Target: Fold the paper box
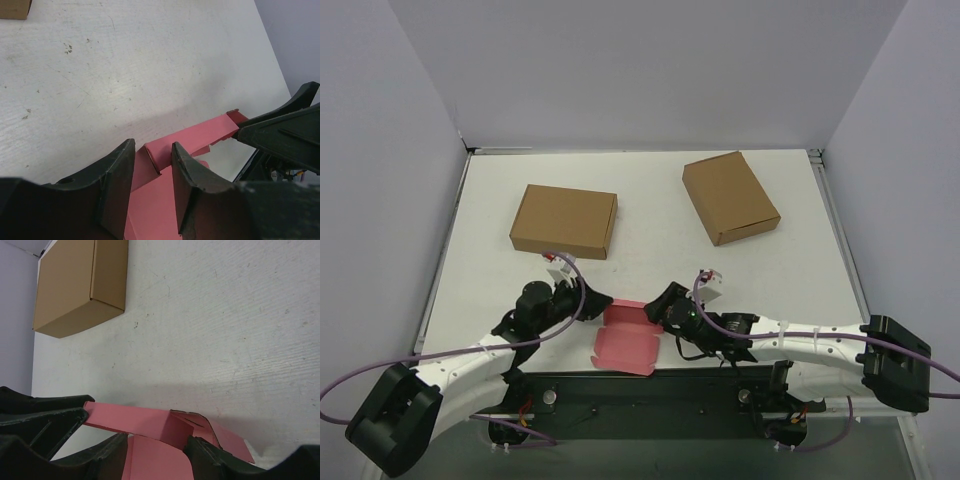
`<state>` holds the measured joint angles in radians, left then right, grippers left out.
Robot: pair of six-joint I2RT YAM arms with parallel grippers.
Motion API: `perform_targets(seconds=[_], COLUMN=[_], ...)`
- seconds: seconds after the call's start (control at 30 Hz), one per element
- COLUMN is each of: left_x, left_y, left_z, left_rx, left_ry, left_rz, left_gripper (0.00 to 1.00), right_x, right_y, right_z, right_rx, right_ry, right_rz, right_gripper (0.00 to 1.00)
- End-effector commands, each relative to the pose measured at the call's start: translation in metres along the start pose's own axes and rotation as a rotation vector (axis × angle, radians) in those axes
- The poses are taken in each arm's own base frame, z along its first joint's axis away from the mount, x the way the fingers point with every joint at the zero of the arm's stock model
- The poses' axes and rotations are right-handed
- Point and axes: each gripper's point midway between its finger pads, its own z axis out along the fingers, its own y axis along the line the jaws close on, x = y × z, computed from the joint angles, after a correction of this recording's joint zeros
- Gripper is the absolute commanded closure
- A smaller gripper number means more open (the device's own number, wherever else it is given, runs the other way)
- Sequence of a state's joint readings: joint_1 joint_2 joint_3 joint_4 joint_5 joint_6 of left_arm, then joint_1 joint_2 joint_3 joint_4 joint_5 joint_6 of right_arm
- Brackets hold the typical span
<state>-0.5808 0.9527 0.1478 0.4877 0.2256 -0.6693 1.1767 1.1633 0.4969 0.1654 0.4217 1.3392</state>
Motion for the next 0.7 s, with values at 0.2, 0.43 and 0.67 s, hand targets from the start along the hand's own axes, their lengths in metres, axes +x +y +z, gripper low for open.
perform_targets(seconds=[0.2, 0.43, 0.67], left_x=[0.009, 0.01, 0.011], left_y=[-0.004, -0.01, -0.015], left_z=[-0.007, -0.008, -0.01], left_rx=[0.057, 0.084, 0.102], left_ry=[0.005, 0.004, -0.005], left_rz=[0.038, 0.057, 0.076], left_gripper=[0.56, 0.57, 0.57], right_x=[-0.018, -0.014, -0.014], right_y=[0.011, 0.022, 0.027], right_z=[0.011, 0.018, 0.023], right_rx=[-0.034, -0.052, -0.063], right_ry=[-0.082, -0.061, -0.068], right_rz=[0.081, 0.096, 0.12], right_gripper=[0.46, 0.47, 0.52])
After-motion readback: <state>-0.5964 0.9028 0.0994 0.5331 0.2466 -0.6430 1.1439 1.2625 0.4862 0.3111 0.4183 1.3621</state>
